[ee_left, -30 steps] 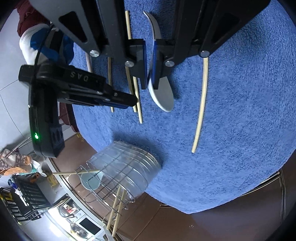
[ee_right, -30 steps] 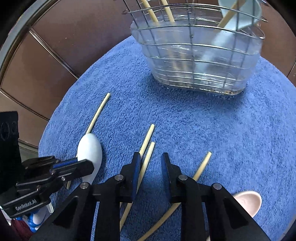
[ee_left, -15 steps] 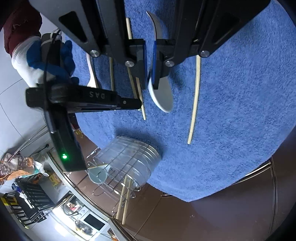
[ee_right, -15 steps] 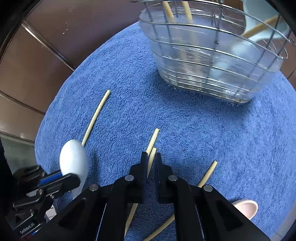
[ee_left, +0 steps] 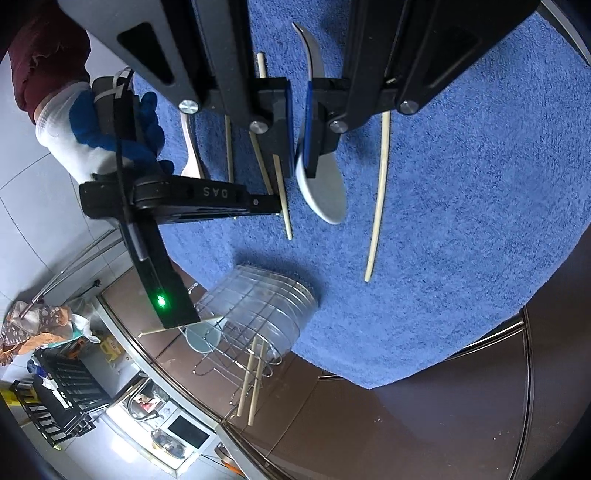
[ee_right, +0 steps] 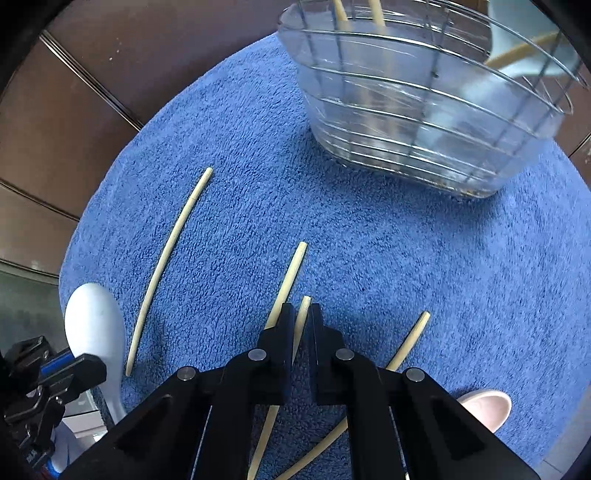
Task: Organize utensils
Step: 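Carry the white spoon with the left gripper into the holder while the right drops the chopstick in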
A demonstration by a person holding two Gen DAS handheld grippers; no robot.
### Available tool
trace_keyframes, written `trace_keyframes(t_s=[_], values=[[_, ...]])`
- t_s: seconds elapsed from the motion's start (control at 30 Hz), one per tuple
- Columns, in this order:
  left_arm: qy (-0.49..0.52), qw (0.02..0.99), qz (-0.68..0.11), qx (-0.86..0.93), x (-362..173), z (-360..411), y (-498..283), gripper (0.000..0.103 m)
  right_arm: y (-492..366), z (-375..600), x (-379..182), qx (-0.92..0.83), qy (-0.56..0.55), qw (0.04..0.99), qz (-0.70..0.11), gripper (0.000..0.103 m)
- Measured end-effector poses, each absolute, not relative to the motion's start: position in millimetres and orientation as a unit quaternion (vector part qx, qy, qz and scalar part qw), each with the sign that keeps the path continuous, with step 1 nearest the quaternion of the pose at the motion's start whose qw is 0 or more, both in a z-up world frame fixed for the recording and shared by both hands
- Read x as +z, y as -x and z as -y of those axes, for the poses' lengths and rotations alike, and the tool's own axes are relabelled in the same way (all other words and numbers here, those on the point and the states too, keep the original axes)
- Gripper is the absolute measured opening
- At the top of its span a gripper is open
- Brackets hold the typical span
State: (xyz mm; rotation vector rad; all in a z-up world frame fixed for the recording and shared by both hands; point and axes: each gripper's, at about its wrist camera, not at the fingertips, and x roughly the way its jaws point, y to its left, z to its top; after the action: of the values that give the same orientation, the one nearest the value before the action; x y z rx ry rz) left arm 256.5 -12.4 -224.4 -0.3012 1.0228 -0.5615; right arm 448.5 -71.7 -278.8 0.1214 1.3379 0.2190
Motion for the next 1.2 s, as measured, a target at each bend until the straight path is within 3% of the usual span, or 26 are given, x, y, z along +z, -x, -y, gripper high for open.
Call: trace_keyframes(t_s=[0.4, 0.87, 1.2], values=[[0.125, 0.844, -0.455, -0.254, -208.7, 12.9, -244.5, 0.004, -419.4, 95.1, -266.8, 0.135, -0.108, 0.801, -0.573, 0.006], [0.09, 0.894, -0.37, -0.238, -148.3, 36.0, -234.7, 0.004, -334.6, 144.5, -172.0, 0.218, -0.136, 0.888, -0.383, 0.005], [0.103, 0.932, -0.262, -0.228, -68.9, 61.1, -258.9, 0.004, -320.3, 177.4, -81.2, 0.197, -0.133, 0.943, -0.233, 0.005]])
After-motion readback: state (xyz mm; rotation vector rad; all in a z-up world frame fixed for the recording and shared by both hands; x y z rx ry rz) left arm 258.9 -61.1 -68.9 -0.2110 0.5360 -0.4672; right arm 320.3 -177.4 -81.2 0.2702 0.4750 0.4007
